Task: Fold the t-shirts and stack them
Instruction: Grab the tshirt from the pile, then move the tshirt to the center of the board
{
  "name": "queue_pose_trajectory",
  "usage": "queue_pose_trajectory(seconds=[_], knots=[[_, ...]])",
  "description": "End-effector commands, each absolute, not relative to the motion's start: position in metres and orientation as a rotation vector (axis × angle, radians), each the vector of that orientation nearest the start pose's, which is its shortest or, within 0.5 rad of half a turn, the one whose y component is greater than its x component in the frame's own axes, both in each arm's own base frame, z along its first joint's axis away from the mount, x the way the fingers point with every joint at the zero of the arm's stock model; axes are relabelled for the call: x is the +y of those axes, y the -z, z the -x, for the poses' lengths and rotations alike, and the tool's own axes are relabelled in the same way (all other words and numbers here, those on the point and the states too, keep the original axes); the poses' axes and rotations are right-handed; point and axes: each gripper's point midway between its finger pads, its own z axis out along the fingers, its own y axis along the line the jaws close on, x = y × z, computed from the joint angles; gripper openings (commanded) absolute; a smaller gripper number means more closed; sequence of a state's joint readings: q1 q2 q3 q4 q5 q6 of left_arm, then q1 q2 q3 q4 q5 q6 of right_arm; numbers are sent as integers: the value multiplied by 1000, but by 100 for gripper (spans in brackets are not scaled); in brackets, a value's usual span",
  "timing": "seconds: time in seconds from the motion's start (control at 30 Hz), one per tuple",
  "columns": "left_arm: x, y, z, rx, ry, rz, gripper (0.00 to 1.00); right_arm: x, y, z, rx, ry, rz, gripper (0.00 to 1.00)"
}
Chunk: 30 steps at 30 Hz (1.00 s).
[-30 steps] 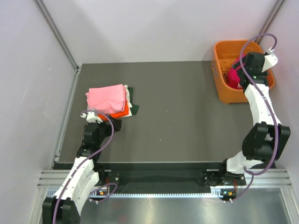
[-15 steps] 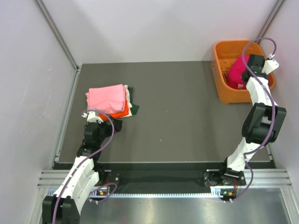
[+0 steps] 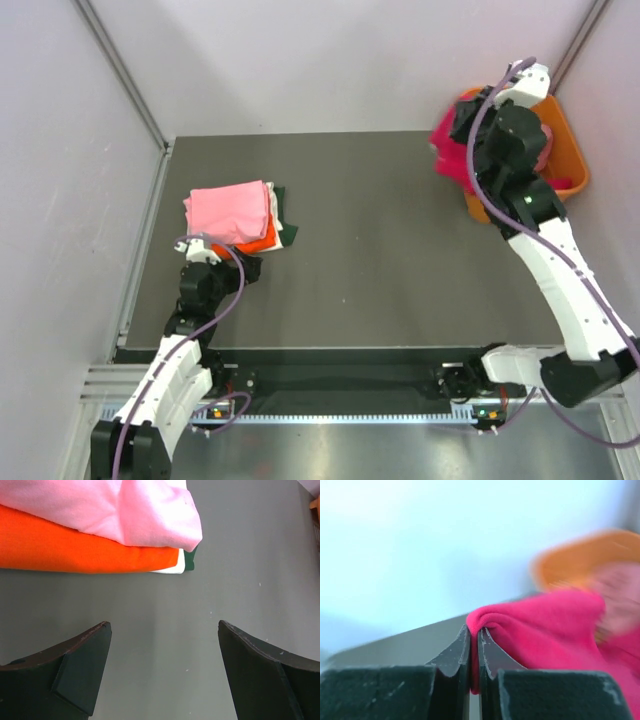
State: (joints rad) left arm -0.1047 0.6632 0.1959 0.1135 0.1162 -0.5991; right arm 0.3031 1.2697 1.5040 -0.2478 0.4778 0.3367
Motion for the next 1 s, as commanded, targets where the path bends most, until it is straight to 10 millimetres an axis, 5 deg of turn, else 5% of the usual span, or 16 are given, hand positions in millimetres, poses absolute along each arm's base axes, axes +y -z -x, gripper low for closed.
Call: queue_pose_trajectory(seconds=[0.0, 0.03, 0.1, 0.2, 0.27, 0.3, 0.37, 0.47, 0.53, 0.6, 0.7, 0.8, 0.9, 0.97], knots=[[-73, -118, -275, 1854, 591, 366, 92, 116, -516, -358, 1387, -303, -130, 0], [-72, -117, -275, 1855, 586, 369, 92, 139, -522, -342, 1384, -385, -59, 0], [-72, -118, -274, 1853, 584, 368, 92, 152, -519, -332, 1397, -455, -40, 0], [-72, -118, -274, 1853, 582, 372, 92, 158, -482, -330, 1480, -474, -37, 2], [-71, -116, -274, 1861, 578, 374, 92, 160, -430, -335, 1581, -440, -33, 3], [-71, -116, -274, 1860, 575, 376, 92, 162, -388, -337, 1665, -422, -31, 4], [-70, -116, -274, 1860, 569, 379, 92, 158, -365, -326, 1676, -438, -39, 9], [-66, -114, -275, 1863, 551, 402, 93, 148, -318, -311, 1705, -443, -74, 31], [-62, -114, -278, 1864, 529, 423, 93, 139, -294, -303, 1739, -405, -71, 65], [-60, -108, -278, 1897, 507, 445, 93, 134, -282, -300, 1760, -372, -58, 89], [-56, -110, -282, 1921, 477, 474, 93, 131, -264, -298, 1795, -335, -37, 86], [-55, -112, -285, 1944, 477, 511, 93, 151, -250, -300, 1811, -418, 28, 83], [-62, -118, -290, 1950, 527, 534, 92, 185, -222, -308, 1905, -525, 105, 85], [-63, -122, -295, 1949, 538, 557, 92, 196, -185, -318, 2019, -491, 106, 87]])
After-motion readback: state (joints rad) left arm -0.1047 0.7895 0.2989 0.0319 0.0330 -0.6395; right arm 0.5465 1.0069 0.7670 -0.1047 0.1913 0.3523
